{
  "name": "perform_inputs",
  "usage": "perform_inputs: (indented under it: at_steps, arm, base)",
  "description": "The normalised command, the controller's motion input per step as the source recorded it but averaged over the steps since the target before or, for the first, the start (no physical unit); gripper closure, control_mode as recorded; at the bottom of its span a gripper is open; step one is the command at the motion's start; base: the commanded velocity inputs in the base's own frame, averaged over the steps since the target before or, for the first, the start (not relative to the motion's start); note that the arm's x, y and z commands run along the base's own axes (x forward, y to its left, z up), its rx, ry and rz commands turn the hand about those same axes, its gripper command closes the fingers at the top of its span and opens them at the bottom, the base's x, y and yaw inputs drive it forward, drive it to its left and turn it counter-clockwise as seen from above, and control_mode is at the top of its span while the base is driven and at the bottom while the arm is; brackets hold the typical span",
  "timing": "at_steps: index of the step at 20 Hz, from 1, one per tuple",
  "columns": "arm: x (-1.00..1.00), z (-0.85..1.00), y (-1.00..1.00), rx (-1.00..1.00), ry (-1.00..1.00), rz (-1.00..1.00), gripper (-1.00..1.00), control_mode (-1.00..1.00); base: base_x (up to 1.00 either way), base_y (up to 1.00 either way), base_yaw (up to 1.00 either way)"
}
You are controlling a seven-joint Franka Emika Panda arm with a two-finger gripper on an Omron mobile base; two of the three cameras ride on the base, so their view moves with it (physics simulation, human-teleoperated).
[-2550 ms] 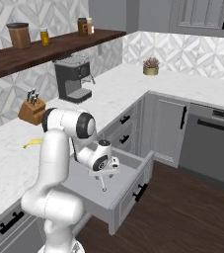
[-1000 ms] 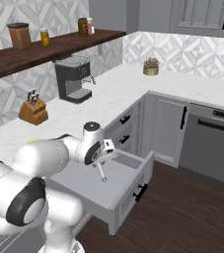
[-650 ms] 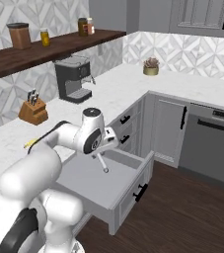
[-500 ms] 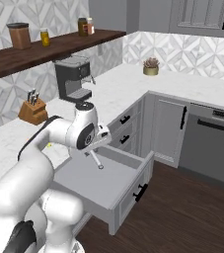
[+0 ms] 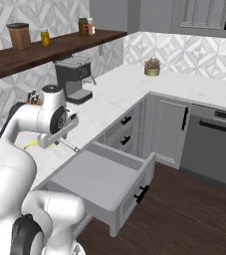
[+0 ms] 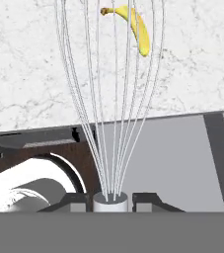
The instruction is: Pick the whisk from the drawer and place it on the counter.
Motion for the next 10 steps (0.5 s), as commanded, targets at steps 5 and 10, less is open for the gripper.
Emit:
perform_inputs:
  at_steps: [5,10]
  arm:
    - [-0.5,-0.21,1.0,0.0,0.0,0.32,1.0,-1.0]
    - [-0.77,-0.47,1.0,0.03,0.0,0.18,1.0,-1.0]
  base:
    - [0.0,0.0,0.0]
    - [0.0,0.0,0.0]
